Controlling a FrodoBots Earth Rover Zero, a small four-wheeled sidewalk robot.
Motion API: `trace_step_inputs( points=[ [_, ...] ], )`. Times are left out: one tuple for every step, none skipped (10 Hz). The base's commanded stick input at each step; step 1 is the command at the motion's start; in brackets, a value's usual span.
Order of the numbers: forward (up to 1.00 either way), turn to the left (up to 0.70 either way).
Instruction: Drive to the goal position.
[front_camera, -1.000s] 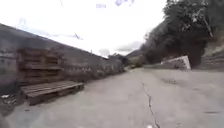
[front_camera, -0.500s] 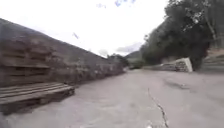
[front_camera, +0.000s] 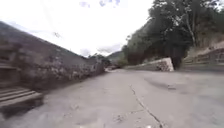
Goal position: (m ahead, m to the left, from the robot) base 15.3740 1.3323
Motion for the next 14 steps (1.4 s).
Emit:
trace_step_inputs(
  points=[
    [1.00, 0.00],
    [1.00, 0.00],
    [1.00, 0.00],
    [1.00, 0.00],
    [1.00, 0.00],
    [1.00, 0.00],
    [1.00, 0.00],
    [1.00, 0.00],
    [1.00, 0.00],
    [1.00, 0.00],
    [1.00, 0.00],
    [1.00, 0.00],
    [1.00, 0.00],
    [1.00, 0.00]
  ],
)
